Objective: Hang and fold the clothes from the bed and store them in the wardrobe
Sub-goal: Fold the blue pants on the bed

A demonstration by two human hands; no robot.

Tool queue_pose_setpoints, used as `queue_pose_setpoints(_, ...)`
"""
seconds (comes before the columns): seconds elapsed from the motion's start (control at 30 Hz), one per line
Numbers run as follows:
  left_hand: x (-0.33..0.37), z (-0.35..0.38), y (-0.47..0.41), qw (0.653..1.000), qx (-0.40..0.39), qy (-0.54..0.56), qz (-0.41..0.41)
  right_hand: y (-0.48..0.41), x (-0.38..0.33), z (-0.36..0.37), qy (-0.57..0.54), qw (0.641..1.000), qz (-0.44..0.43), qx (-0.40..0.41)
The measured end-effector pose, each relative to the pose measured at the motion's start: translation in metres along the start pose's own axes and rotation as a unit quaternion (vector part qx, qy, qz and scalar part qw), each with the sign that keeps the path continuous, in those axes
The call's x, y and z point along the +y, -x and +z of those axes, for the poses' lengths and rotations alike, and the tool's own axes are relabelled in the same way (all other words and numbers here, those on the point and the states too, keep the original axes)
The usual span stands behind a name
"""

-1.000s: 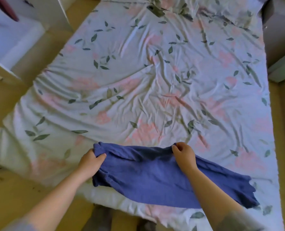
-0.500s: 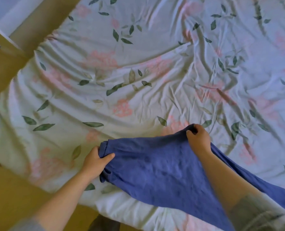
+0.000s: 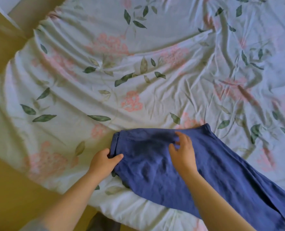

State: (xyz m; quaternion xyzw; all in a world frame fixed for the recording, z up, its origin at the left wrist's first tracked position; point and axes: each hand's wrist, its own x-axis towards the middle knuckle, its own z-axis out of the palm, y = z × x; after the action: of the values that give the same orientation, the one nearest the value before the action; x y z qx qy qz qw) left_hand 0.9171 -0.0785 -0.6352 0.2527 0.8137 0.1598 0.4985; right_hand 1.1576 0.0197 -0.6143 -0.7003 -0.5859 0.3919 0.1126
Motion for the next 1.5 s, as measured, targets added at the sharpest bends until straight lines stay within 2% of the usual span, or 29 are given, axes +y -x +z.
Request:
queue_pose_setpoints(0.13, -0.006, -0.002, 0.003, 0.999, -0.026, -0.047, -0.005, 0.026, 0.006, 0.024, 0.032, 0.998, 0.010, -0.061)
queue_pose_setpoints(0.23, -0.013, -0.009, 0.003, 0.998, -0.007, -0.058, 0.007, 0.034, 0.009, 0.036, 0.057, 0.994, 0.005, -0.089)
queue_pose_setpoints(0.33, -0.023, -0.012, 0.006, 0.996, 0.025, -0.079, 0.039, 0.033, 0.007, 0.039, 0.073, 0.992, 0.015, -0.098)
queue_pose_setpoints(0.5, -0.011, -0.011, 0.014, 0.994, 0.023, -0.093, 0.051, 0.031, 0.005, 0.028, 0.035, 0.994, 0.022, -0.100)
queue_pose_setpoints(0.63, 0.010, -0.013, 0.029, 0.976, 0.092, -0.152, 0.126, 0.038, 0.013, 0.006, -0.023, 0.995, 0.064, -0.079)
queue_pose_setpoints(0.7, 0.023, -0.008, 0.038, 0.968, 0.100, -0.154, 0.172, 0.043, 0.021, -0.007, -0.040, 0.994, 0.083, -0.064)
queue_pose_setpoints(0.9, 0.061, 0.043, 0.073, 0.965, -0.022, -0.138, 0.221, 0.071, 0.065, -0.059, -0.062, 0.989, 0.135, -0.004)
queue_pose_setpoints(1.23, 0.094, 0.172, 0.130, 0.927, -0.128, -0.215, 0.278, 0.137, 0.178, -0.154, -0.090, 0.967, 0.219, 0.092)
queue_pose_setpoints(1.5, 0.103, 0.270, 0.170, 0.901, -0.188, -0.248, 0.303, 0.162, 0.270, -0.227, -0.048, 0.961, 0.248, 0.116)
